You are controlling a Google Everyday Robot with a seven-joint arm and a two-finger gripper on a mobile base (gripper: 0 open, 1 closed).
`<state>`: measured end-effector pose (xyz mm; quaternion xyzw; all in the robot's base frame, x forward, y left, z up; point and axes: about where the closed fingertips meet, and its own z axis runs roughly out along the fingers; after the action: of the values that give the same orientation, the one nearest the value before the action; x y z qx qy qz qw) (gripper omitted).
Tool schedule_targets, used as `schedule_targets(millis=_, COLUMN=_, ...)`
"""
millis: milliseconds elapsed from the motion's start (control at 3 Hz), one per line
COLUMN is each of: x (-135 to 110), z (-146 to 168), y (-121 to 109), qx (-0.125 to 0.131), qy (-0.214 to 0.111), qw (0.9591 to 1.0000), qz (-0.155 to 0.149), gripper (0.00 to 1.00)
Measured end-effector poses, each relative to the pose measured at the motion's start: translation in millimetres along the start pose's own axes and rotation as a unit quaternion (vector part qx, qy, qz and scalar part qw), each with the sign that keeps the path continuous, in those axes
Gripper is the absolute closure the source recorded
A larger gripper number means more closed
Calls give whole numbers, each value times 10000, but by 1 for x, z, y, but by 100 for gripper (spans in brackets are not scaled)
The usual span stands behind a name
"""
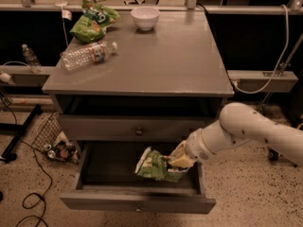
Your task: Place green jalapeno chip bag into middle drawer
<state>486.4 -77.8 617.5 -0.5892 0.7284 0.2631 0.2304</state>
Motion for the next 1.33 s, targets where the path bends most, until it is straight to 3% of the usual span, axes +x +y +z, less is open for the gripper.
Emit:
schedule_targets(millis=667, x=20, z=58, y=-11, qx=-125, qy=-233, qw=9991, qz=325, gripper=100)
schedule_targets(millis=1333, x=32, z=86, y=-35, qx=307, qy=-236, qw=9955, qz=860, gripper=97)
